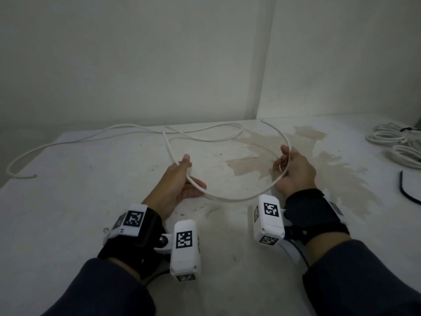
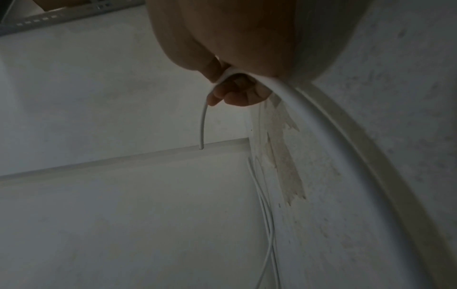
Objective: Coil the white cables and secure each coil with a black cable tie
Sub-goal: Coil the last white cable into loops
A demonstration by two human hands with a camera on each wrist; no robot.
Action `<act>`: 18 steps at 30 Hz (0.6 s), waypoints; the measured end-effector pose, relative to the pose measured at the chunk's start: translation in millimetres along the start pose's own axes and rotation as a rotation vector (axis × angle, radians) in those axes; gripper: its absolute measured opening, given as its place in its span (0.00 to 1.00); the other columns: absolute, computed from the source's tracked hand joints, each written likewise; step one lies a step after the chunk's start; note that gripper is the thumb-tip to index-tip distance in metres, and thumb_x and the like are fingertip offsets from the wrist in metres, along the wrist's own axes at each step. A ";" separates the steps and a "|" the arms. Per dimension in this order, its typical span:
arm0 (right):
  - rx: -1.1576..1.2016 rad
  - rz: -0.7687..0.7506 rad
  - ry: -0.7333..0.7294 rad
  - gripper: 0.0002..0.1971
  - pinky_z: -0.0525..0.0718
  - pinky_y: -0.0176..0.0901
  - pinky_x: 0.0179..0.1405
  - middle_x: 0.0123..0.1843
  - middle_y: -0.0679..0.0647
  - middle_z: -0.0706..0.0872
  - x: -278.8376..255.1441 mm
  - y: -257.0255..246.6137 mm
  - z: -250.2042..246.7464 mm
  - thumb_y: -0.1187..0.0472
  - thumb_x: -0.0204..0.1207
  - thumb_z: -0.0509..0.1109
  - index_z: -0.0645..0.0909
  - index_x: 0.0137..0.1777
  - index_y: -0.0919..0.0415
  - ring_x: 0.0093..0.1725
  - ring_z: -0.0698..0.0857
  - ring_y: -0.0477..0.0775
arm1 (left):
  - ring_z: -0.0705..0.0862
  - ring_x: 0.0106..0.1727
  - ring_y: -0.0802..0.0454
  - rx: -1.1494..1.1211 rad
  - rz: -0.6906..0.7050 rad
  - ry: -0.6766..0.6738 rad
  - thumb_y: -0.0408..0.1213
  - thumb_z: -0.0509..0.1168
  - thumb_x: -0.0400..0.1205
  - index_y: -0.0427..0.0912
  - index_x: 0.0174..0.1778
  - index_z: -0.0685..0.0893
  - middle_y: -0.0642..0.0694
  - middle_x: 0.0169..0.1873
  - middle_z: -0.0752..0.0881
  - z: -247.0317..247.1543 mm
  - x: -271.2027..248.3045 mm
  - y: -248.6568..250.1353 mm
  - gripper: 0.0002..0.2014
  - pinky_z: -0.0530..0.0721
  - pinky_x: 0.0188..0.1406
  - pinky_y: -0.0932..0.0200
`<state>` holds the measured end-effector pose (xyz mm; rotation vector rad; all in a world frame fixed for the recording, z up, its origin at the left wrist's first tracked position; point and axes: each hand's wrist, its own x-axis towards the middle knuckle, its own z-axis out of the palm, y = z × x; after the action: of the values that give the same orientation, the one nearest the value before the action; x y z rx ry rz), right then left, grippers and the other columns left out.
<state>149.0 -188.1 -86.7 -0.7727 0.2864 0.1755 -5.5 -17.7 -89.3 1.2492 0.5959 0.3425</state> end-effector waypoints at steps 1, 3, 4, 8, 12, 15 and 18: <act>0.000 -0.006 0.000 0.12 0.77 0.30 0.22 0.40 0.54 0.84 -0.7 -0.3 0.1 0.65 0.84 0.61 0.81 0.63 0.67 0.27 0.74 0.43 | 0.87 0.29 0.44 -0.034 -0.017 -0.009 0.48 0.57 0.87 0.36 0.64 0.73 0.37 0.24 0.87 -0.2 -0.8 1.7 0.19 0.89 0.31 0.56; 0.004 -0.020 0.012 0.12 0.76 0.31 0.22 0.43 0.53 0.84 -1.9 -1.2 -0.2 0.65 0.86 0.58 0.80 0.62 0.60 0.28 0.72 0.44 | 0.87 0.32 0.41 -0.226 -0.077 -0.084 0.39 0.60 0.85 0.36 0.57 0.72 0.34 0.30 0.86 -2.5 -5.0 5.4 0.11 0.90 0.34 0.55; 0.015 -0.024 0.026 0.13 0.75 0.32 0.22 0.43 0.53 0.83 -2.0 -2.2 -0.7 0.66 0.86 0.56 0.80 0.62 0.57 0.28 0.72 0.45 | 0.88 0.35 0.40 -0.330 -0.104 -0.148 0.34 0.62 0.82 0.36 0.54 0.72 0.32 0.35 0.86 -4.3 -7.6 7.2 0.08 0.91 0.38 0.54; 0.060 -0.032 0.102 0.18 0.73 0.34 0.23 0.41 0.53 0.78 0.9 -5.2 -4.5 0.68 0.85 0.54 0.81 0.67 0.57 0.28 0.68 0.47 | 0.90 0.43 0.44 -0.101 -0.044 -0.364 0.23 0.69 0.75 0.37 0.52 0.80 0.34 0.45 0.88 -8.5 -16.6 2.8 0.12 0.89 0.51 0.54; 0.049 0.007 0.072 0.13 0.72 0.34 0.22 0.38 0.53 0.77 -2.5 -5.0 -3.7 0.68 0.83 0.57 0.82 0.59 0.61 0.26 0.69 0.47 | 0.89 0.35 0.55 -0.157 0.052 -0.168 0.27 0.64 0.81 0.32 0.43 0.84 0.38 0.39 0.88 -2.8 -15.2 1.5 0.05 0.87 0.38 0.69; -0.035 0.106 -0.096 0.04 0.70 0.32 0.16 0.32 0.53 0.75 -8.3 -8.4 -2.4 0.66 0.81 0.63 0.75 0.44 0.62 0.18 0.68 0.45 | 0.86 0.37 0.56 -0.279 0.220 0.076 0.35 0.67 0.82 0.37 0.41 0.85 0.45 0.35 0.87 5.2 -10.4 2.0 0.07 0.86 0.43 0.67; -0.288 0.175 -0.301 0.01 0.68 0.32 0.15 0.31 0.55 0.75 -17.3 -12.7 0.1 0.65 0.78 0.64 0.77 0.45 0.62 0.16 0.67 0.45 | 0.84 0.39 0.52 -0.400 0.245 0.165 0.40 0.62 0.86 0.40 0.43 0.83 0.45 0.37 0.82 19.4 -8.9 4.8 0.10 0.88 0.48 0.58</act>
<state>136.0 -197.8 -72.7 -0.9921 0.0411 0.5016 -0.8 -36.3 -78.9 0.9124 0.4842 0.7383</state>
